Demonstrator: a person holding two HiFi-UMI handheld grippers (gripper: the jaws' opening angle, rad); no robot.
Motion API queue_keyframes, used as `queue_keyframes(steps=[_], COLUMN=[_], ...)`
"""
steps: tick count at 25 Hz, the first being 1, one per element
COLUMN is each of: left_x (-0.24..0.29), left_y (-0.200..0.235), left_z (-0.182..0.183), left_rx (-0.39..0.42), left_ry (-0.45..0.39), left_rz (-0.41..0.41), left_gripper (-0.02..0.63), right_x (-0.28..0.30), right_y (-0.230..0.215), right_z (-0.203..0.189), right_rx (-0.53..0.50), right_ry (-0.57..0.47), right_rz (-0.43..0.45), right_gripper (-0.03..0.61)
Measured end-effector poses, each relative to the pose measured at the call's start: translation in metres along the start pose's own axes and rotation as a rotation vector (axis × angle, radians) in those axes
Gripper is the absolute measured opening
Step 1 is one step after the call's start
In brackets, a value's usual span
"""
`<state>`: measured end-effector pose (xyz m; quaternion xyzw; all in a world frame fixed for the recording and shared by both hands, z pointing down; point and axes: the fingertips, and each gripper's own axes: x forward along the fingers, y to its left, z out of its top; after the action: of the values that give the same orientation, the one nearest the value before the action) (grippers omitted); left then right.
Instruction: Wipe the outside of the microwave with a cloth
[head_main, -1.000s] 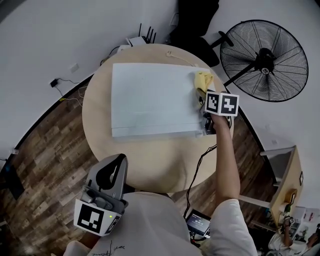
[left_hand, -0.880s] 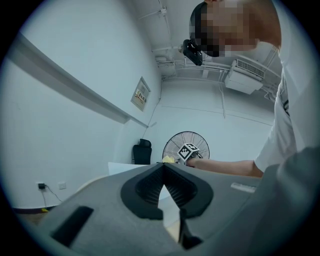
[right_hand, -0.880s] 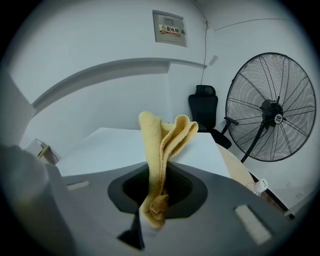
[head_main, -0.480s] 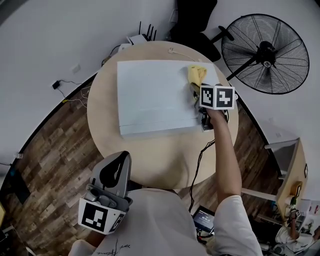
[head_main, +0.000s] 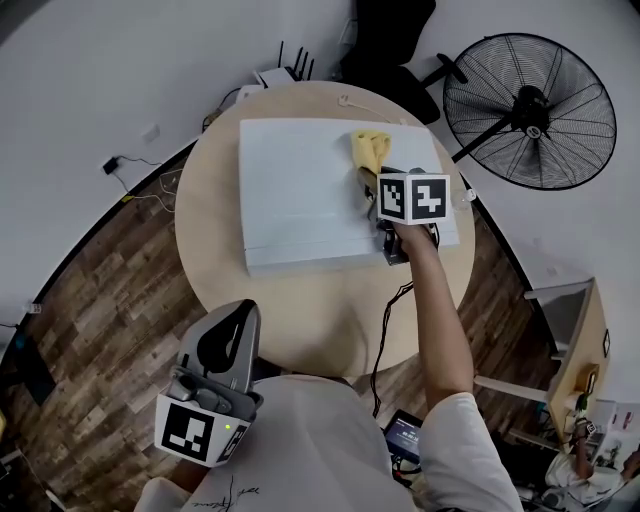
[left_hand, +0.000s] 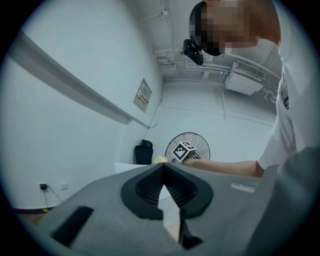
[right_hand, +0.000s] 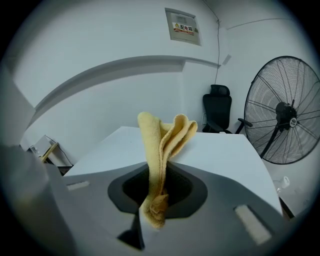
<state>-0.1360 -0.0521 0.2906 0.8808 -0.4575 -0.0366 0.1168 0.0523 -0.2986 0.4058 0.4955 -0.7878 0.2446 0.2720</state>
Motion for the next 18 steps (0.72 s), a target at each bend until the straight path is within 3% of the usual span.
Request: queue_keyframes(steps=[18], left_x=[-0.008], left_y=[0.016], left_z=[0.004], left_rx=[-0.013], left_ry=[-0.021], left_rz=[0.011], left_gripper=[-0.008], right_x=[0.035], right_y=[0.122], right_z=[0.011], right_rx=[-0.113], right_ry=[0.037], right_rz=[0.164], right_gripper=[0.066])
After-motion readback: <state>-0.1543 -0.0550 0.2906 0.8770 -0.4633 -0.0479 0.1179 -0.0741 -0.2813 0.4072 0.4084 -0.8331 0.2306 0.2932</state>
